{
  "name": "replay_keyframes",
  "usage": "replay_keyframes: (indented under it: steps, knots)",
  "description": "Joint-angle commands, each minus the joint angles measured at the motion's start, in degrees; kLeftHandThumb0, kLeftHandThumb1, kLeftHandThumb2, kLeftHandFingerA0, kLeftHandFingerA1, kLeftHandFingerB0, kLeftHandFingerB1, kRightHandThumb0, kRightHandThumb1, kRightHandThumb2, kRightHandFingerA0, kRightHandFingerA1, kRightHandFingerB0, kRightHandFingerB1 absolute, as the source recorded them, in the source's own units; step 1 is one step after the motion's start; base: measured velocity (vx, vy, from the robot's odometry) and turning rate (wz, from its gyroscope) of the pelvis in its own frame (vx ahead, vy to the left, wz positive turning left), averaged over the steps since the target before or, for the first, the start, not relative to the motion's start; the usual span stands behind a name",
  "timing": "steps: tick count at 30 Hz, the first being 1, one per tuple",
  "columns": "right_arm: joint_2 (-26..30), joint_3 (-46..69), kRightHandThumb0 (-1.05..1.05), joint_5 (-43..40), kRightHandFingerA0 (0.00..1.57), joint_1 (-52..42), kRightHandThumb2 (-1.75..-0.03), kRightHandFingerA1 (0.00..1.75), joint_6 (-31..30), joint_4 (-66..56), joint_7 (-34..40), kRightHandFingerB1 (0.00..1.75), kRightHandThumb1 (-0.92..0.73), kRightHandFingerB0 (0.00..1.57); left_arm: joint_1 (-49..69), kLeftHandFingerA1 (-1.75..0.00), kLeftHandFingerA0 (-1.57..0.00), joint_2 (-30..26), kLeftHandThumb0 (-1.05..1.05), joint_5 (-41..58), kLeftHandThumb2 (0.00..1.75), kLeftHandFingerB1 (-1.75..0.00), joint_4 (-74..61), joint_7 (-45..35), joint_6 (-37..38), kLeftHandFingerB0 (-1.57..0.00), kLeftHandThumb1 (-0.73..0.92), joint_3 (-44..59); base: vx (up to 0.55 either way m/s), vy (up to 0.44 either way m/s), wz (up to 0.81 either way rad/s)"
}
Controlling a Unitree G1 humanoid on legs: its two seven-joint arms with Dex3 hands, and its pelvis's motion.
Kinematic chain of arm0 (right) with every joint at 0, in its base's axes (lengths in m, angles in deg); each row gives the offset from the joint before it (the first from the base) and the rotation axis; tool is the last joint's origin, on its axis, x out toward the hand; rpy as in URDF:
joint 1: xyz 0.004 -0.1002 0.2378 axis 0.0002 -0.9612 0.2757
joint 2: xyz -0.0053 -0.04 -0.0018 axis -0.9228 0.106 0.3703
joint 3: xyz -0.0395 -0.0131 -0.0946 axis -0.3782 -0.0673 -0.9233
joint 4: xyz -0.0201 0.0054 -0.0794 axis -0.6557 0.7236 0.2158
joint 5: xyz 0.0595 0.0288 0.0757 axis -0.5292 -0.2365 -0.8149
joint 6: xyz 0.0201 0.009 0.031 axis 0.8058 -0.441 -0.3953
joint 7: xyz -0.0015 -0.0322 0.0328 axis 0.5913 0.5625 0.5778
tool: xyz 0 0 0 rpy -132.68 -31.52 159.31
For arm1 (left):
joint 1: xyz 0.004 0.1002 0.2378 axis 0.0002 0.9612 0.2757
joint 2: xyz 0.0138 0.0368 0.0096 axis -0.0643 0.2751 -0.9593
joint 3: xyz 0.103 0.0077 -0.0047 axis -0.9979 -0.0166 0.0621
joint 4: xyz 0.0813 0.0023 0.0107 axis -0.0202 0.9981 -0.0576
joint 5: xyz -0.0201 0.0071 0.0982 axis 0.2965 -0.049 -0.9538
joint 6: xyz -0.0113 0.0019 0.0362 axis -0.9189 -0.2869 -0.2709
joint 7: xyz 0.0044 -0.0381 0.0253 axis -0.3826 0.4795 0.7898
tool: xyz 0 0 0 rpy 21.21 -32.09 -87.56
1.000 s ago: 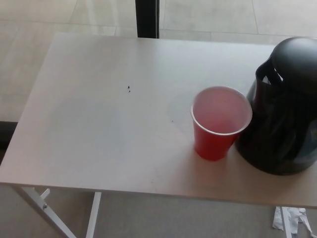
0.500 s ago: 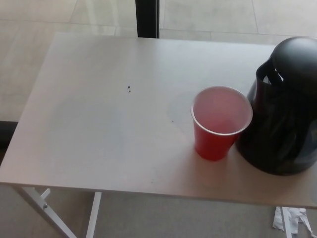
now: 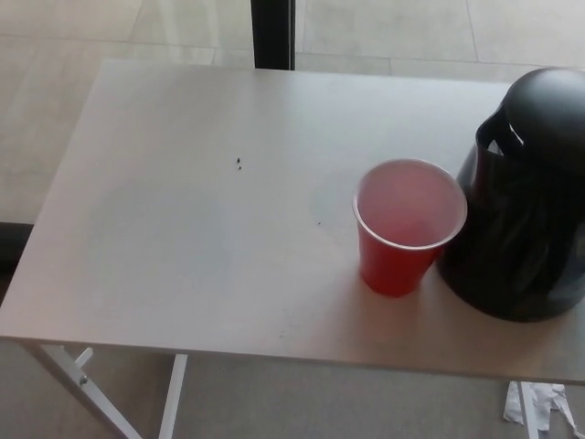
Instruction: The robot uses its right hand to lift up a kettle kept on the middle of the desk by its handle and tilt it into a glass kept next to it to pour out water
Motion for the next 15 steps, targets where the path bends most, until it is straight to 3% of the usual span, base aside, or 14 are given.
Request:
replay_keyframes:
  steps: [1, 2, 3, 4, 5, 6, 8, 9, 10, 11, 12, 15]
  knots:
    - [-1.1, -0.2, -0.42, 2.7, 0.24, 2.7, -0.58, 0.44, 1.5, 2.1, 4.2, 0.27, -0.58, 0.14, 0.2, -1.42, -0.68, -1.0, -1.05, -0.6, 0.95, -1.4, 0.2, -0.1, 0.9, -0.59, 0.17, -0.3, 0.0, 0.0, 0.0]
    - [-1.5, -0.1, -0.38, 3.1, 0.3, 3.1, -0.58, 0.45, 1.4, 2.4, 5.1, 0.28, -0.59, 0.16, 0.1, -1.31, -0.79, -0.9, -1.05, -0.8, 0.92, -1.3, 0.3, 0.2, 0.9, -0.71, 0.21, -0.4, 0.0, 0.0, 0.0]
    - [-1.9, 0.1, -0.34, 3.0, 0.38, 3.3, -0.58, 0.46, 1.4, 2.4, 5.6, 0.29, -0.61, 0.19, 0.2, -1.44, -0.67, -1.0, -1.05, -1.3, 0.97, -1.49, 0.3, 0.4, 1.4, -0.59, 0.15, -0.9, 0.0, 0.0, 0.0]
    - [-2.3, 0.4, -0.35, 2.8, 0.47, 3.1, -0.59, 0.47, 1.7, 1.9, 5.8, 0.3, -0.62, 0.22, 0.2, -1.57, -0.6, -1.0, -1.05, -1.2, 1.06, -1.68, 0.4, 0.0, 1.4, -0.58, 0.24, -1.0, 0.0, 0.0, 0.0]
    - [-2.3, 0.5, -0.35, 2.8, 0.47, 3.2, -0.59, 0.47, 1.8, 1.9, 5.8, 0.3, -0.62, 0.22, 0.2, -1.57, -0.6, -1.0, -1.05, -1.2, 1.06, -1.68, 0.4, -0.1, 1.4, -0.58, 0.24, -1.0, 0.0, 0.0, 0.0]
    - [-3.3, 1.5, -0.3, 1.5, 0.73, 2.7, -0.62, 0.56, 4.1, 1.7, 5.7, 0.35, -0.7, 0.36, 0.5, -1.3, -0.77, -1.0, -1.04, -1.7, 0.93, -1.34, 0.2, -0.1, 2.1, -0.66, 0.23, -1.6, 0.0, 0.0, 0.0]
    - [-3.9, 1.9, -0.28, 1.4, 0.82, 2.2, -0.61, 0.55, 5.8, 1.0, 6.0, 0.35, -0.72, 0.39, 0.6, -1.28, -0.84, -1.0, -1.05, -1.9, 0.91, -1.28, 0.1, 0.1, 2.3, -0.73, 0.23, -1.8, 0.0, 0.0, 0.0]
    - [-4.3, 2.0, -0.27, 1.8, 0.87, 2.0, -0.61, 0.56, 5.7, 0.2, 6.4, 0.36, -0.73, 0.42, 0.6, -1.49, -0.69, -1.1, -0.97, -2.0, 1.0, -1.59, 0.1, 0.2, 2.3, -0.61, 0.14, -2.0, 0.0, 0.0, 0.0]
    - [-4.4, 1.7, -0.23, 2.3, 0.92, 1.9, -0.62, 0.57, 7.0, 0.4, 6.7, 0.36, -0.75, 0.44, 0.5, -1.38, -0.69, -1.1, -1.05, -1.8, 0.96, -1.4, 0.1, 0.1, 2.2, -0.58, 0.19, -1.9, 0.0, 0.0, 0.0]
    - [-5.0, 1.6, -0.19, 3.0, 0.98, 1.7, -0.63, 0.68, 9.5, 0.4, 7.6, 0.38, -0.76, 0.49, 0.4, -1.47, -0.67, -1.0, -1.05, -1.8, 0.97, -1.52, 0.2, 0.1, 2.0, -0.57, 0.16, -1.9, 0.0, 0.0, 0.0]
    - [-5.1, 1.6, -0.19, 3.1, 0.98, 1.7, -0.63, 0.68, 9.8, 0.5, 7.7, 0.38, -0.76, 0.49, 0.4, -1.47, -0.67, -1.0, -1.05, -1.8, 0.97, -1.52, 0.3, 0.1, 1.9, -0.57, 0.16, -1.9, 0.0, 0.0, 0.0]
    - [-5.2, 0.7, -0.2, 4.7, 1.01, 2.0, -0.63, 0.8, 12.3, 1.5, 8.9, 0.37, -0.76, 0.55, 0.3, -1.3, -0.85, -0.9, -1.05, -1.8, 0.91, -1.3, 0.3, 0.2, 1.8, -0.73, 0.22, -2.0, 0.0, 0.0, 0.0]
